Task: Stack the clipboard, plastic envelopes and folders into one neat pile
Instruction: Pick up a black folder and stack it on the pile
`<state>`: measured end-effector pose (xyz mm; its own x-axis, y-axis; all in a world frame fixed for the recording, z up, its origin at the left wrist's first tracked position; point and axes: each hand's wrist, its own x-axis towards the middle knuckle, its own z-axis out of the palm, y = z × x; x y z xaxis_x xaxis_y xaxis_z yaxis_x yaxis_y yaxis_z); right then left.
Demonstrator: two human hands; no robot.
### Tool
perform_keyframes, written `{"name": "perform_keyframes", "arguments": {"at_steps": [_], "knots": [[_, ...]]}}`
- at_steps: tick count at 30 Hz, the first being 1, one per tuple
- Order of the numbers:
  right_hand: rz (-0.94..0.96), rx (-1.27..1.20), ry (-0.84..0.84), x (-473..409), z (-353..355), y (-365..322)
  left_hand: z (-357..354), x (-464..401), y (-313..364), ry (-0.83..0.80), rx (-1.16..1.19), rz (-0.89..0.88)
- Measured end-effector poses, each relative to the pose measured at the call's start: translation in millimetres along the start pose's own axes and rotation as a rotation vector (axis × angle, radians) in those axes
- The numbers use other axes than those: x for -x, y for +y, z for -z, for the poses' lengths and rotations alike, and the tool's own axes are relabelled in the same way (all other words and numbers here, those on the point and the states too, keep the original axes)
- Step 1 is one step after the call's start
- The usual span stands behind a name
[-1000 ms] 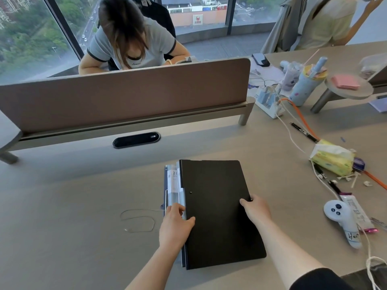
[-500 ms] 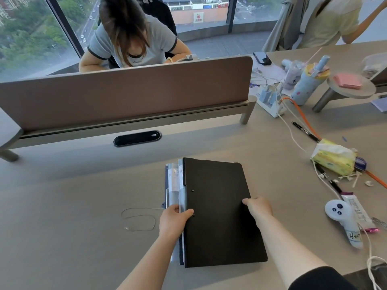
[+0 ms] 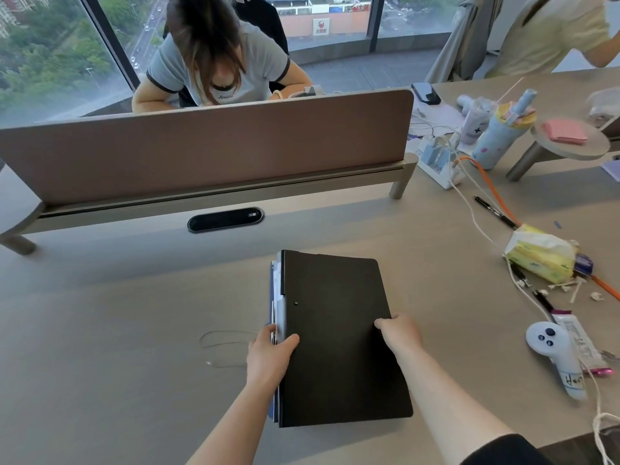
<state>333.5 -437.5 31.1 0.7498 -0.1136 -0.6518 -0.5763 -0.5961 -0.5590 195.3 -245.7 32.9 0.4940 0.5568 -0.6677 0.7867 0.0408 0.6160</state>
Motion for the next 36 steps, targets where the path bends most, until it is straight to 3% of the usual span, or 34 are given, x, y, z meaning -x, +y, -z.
{"name": "perform_keyframes", "arguments": {"at_steps": [10, 20, 36], "knots": [[-0.106, -0.005, 0.037, -1, -4, -7, 14, -6, 0, -0.048, 0.180, 0.144], [-0.203, -0.072, -0.054, -10, -7, -11, 16, -19, -4, -0.148, 0.280, 0.233], [-0.088, -0.035, 0.014, -11, -20, -7, 11, -22, 0, -0.180, 0.399, 0.271]]}}
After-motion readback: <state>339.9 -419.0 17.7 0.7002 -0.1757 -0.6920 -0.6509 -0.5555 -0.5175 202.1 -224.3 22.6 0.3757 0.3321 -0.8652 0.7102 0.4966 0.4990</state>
